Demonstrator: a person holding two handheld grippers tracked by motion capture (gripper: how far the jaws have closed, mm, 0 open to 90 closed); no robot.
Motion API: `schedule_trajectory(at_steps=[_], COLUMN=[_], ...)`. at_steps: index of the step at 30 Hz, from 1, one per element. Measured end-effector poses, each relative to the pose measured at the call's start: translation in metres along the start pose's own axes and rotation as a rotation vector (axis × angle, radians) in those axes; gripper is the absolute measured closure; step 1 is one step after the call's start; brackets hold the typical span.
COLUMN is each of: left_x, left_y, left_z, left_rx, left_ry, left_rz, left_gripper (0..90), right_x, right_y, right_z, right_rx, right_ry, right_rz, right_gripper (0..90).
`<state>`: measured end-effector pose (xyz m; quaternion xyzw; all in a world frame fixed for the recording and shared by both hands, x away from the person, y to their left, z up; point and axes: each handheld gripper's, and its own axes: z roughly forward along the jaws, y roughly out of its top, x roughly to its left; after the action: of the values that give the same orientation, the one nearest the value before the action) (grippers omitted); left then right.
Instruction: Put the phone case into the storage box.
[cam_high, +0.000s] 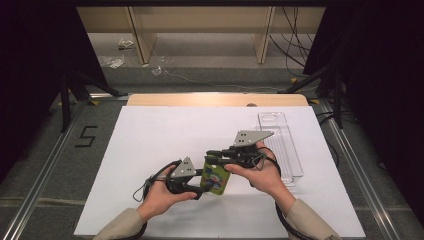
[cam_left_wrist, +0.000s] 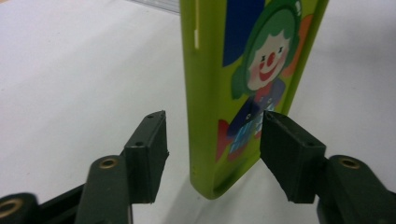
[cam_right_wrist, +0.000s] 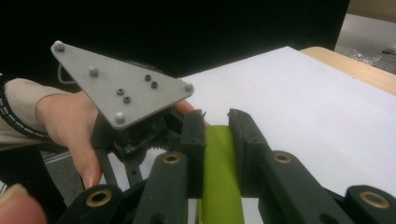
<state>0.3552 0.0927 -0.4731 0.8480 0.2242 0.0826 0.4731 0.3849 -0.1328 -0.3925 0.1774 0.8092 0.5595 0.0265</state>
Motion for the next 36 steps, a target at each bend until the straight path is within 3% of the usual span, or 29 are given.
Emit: schedule_trajectory(at_steps=[8, 19, 36], left_x=[0.0021, 0.0023, 0.0026], left_y=[-0.0009, 0.0009, 0.0029], left_z=[0.0012, -0.0058, -0.0074], left_rx=[-0.006, 0.005, 0.029], left_ry=[-0.071, -0.062, -0.036], left_rz=[0.01, -0.038, -0.065], left_gripper=[53.8, 76.8, 77.4], right_x=[0.001, 0.0036, 0.001], right_y=[0.0001, 0.001, -0.0005], right_z=[0.0011, 0.0018, 0.002], right_rx=[-0.007, -0.027, -0.039], right_ry=[0.019, 0.051, 0.067], right_rz=[0.003, 0.008, 0.006], right_gripper=[77.8, 77.8, 77.2])
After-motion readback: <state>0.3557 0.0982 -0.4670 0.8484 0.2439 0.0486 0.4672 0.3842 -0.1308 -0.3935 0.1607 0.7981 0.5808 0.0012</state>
